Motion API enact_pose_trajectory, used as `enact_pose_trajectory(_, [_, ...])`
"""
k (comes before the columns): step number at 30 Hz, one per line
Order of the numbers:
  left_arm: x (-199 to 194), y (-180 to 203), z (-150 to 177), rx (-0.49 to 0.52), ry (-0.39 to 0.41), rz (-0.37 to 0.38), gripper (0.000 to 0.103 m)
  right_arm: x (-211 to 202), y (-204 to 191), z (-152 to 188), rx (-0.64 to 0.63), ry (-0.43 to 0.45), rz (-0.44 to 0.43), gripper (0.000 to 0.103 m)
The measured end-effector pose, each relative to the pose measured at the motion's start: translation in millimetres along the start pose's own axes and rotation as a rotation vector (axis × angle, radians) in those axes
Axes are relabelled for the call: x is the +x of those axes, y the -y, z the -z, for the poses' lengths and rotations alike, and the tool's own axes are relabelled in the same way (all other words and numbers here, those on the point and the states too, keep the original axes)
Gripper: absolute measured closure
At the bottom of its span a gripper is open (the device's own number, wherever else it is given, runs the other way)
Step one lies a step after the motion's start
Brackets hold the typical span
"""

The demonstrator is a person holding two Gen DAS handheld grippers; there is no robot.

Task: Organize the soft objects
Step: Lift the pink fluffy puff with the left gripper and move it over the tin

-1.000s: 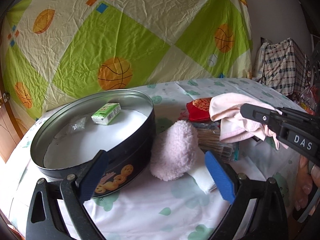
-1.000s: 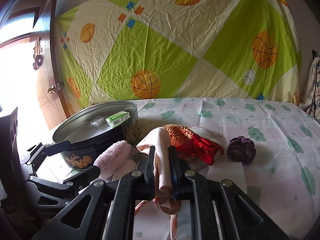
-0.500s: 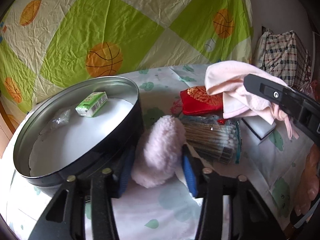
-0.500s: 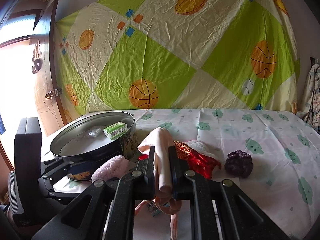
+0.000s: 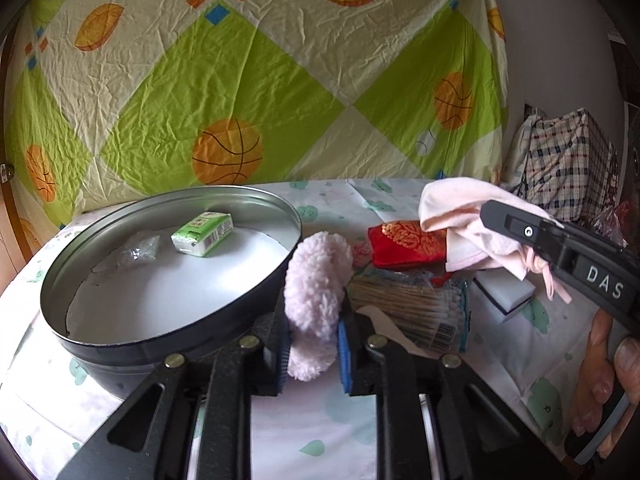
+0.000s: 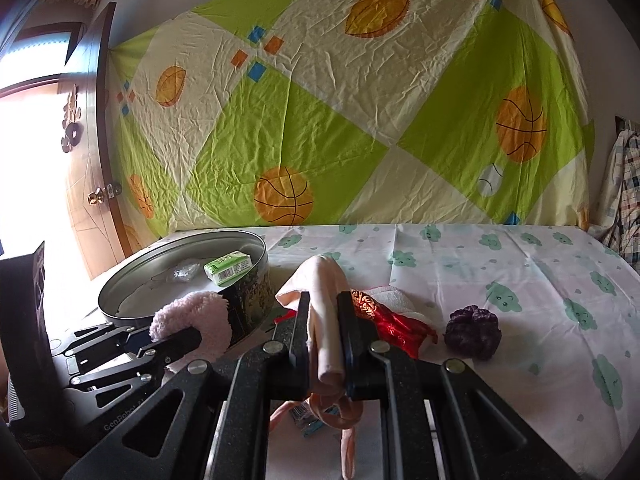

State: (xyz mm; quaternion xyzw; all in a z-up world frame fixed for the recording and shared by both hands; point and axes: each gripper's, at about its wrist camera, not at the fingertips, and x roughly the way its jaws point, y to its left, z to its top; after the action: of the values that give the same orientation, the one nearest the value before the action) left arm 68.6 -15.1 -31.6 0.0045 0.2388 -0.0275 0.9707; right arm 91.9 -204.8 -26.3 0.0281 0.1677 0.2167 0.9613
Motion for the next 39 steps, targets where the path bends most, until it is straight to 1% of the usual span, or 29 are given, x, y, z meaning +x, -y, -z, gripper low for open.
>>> enact_pose_trajectory(6, [-7, -6, 0, -0.030, 0.050, -0.008, 0.085, -1, 4, -1, 0.021, 0.006, 0.004, 0.090])
enact_pose_trajectory(15, [-19, -11, 3, -0.060, 0.123, -0.034, 0.085, -7, 2, 1, 0.013, 0.039, 0.018, 0.090])
enact_pose_trajectory(19, [-26, -16, 5, -0.084, 0.160, -0.031, 0.085, -7, 3, 0, 0.019, 0.042, 0.018, 0.090])
enact_pose_trajectory(23, [-31, -15, 6, -0.078, 0.191, -0.034, 0.085, -9, 3, 0, 0.016, 0.048, 0.022, 0.090])
enact_pose_trajectory(29, [-35, -12, 7, -0.062, 0.217, -0.039, 0.085, -13, 1, 1, 0.009, 0.067, 0.026, 0.090])
enact_pose_trajectory(33, [-34, -12, 6, -0.059, 0.211, -0.034, 0.085, -17, 0, 1, 0.004, 0.087, 0.026, 0.090])
enact_pose_trajectory(39, [-22, -19, -1, -0.105, 0.151, -0.005, 0.085, -18, -5, 1, -0.019, 0.101, 0.036, 0.090])
